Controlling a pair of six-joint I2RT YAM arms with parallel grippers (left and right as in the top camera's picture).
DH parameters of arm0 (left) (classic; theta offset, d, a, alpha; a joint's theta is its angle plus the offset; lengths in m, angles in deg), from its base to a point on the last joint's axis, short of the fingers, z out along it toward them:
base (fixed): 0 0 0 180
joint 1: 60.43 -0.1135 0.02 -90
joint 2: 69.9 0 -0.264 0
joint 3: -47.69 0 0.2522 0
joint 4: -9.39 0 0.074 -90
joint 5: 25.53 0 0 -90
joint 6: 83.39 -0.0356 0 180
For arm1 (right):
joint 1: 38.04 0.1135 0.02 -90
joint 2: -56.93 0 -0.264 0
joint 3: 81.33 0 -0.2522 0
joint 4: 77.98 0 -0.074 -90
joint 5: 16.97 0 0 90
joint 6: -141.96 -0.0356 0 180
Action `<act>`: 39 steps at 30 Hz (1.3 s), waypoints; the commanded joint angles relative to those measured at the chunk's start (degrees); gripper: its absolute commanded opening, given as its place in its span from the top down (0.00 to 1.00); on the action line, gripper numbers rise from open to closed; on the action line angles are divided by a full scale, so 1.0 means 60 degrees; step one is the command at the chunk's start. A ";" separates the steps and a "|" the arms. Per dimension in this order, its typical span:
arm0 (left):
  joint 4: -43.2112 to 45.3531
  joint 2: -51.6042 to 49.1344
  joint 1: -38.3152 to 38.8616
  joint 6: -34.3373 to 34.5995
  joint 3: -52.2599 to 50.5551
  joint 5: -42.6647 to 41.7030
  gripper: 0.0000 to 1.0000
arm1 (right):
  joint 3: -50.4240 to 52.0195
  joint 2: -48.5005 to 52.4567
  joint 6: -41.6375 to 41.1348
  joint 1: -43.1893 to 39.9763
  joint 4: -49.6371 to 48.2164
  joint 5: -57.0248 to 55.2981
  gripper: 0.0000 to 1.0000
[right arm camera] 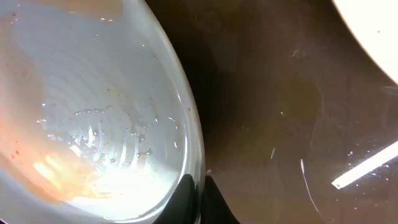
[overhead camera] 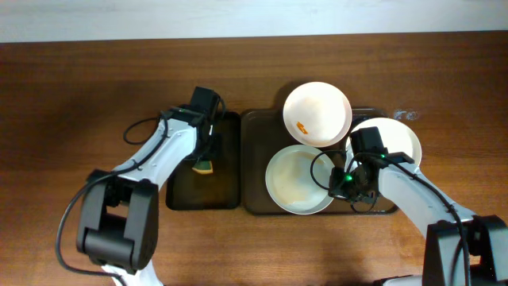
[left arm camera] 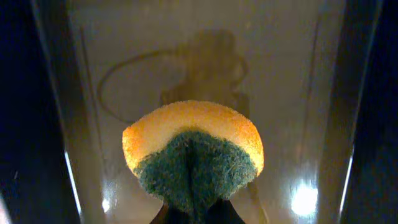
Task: Clean dirty plates on tray and stack at the side
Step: 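Lift the sponge back over the small black tray with the left gripper, then carry the scrubbed plate with the right gripper onto the right-side plate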
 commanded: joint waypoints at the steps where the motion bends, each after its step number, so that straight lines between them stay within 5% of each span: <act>1: 0.0346 -0.0386 -0.0044 0.0080 -0.0007 0.0284 0.99 | -0.0433 -0.0412 0.0455 0.0069 0.0801 0.0044 0.96; 3: 0.0404 -0.0510 -0.0062 0.0084 -0.0007 0.0277 0.90 | -0.1042 -0.0787 0.0466 0.0113 0.1625 -0.0313 0.96; 6: 0.0444 -0.0550 -0.0076 0.0084 -0.0007 0.0240 0.63 | -0.2091 -0.1279 0.0459 0.0492 0.2914 -0.1446 0.96; 14: 0.0492 -0.0550 -0.0076 0.0087 -0.0007 0.0062 0.26 | -0.4193 -0.1730 -0.0401 0.3464 0.4371 -0.6608 0.96; 21: 0.0525 -0.0550 -0.0076 0.0091 -0.0007 -0.0189 0.22 | -0.4193 -0.1712 -0.1410 0.7883 0.4207 -1.2801 0.96; 25: 0.0521 -0.0550 -0.0076 0.0091 -0.0007 -0.0193 0.21 | -0.4189 -0.1545 -0.1410 0.9162 0.3730 -1.4440 0.96; 31: 0.0521 -0.0550 -0.0076 0.0091 -0.0007 -0.0197 0.20 | -0.4182 -0.0860 -0.1417 0.9180 0.3122 -1.4287 0.96; 34: 0.0521 -0.0550 -0.0076 0.0091 -0.0007 -0.0197 0.20 | -0.4182 -0.0798 -0.1410 0.7879 0.2601 -1.1151 0.96; 39: 0.0521 -0.0550 -0.0076 0.0091 -0.0007 -0.0226 0.19 | -0.4200 -0.0838 -0.0707 0.3832 0.2178 -0.6022 0.96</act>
